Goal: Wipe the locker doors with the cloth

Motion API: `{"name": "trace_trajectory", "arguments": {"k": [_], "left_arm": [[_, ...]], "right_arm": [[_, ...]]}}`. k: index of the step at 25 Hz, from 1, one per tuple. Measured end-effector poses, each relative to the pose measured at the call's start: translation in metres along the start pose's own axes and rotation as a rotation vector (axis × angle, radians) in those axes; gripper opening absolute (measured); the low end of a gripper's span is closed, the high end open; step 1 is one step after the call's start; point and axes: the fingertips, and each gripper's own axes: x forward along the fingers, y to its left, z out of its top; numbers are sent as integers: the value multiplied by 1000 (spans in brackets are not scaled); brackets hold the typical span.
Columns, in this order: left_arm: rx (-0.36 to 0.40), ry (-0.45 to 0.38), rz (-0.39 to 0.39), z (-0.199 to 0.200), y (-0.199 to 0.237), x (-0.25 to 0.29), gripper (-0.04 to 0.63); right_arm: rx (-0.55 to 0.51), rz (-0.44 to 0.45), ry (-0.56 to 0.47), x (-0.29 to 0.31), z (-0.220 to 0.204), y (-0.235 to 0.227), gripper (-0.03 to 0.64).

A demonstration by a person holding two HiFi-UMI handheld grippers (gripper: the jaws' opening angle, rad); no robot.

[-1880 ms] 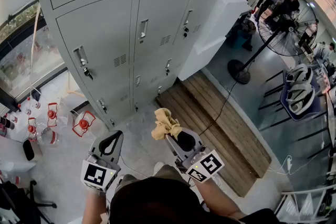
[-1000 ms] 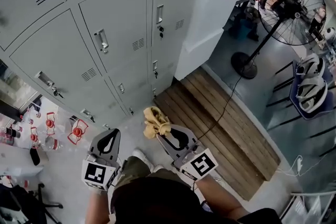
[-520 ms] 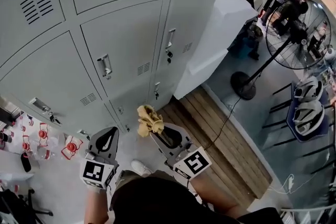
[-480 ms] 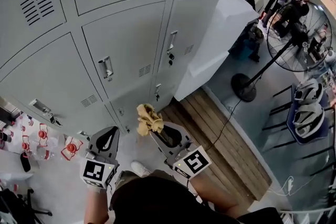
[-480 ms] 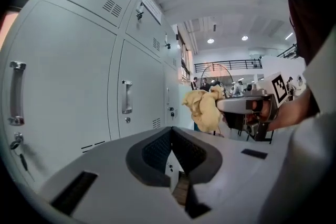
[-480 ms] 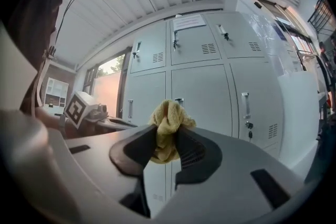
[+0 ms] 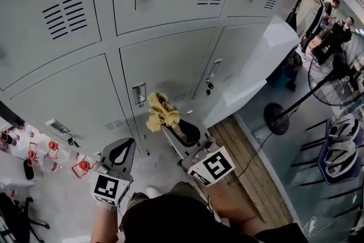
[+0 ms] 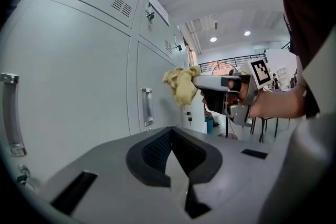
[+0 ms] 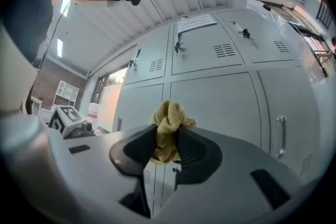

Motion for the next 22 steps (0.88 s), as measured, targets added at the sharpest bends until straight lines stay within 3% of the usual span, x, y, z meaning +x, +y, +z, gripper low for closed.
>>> {"name": "trace_trajectory", "arguments": {"k": [7, 15, 22], "left_arm": [[-14, -5, 91, 7, 20, -5, 9], [-58, -27, 225, 22, 30, -7, 9], [-74, -21, 296, 20, 25, -1, 9]], "right_arm": [[-87, 58, -81, 51, 49, -14, 120], [-87, 142, -132, 85, 92, -25, 120], [-63, 196, -134, 106, 106, -25, 118]]}}
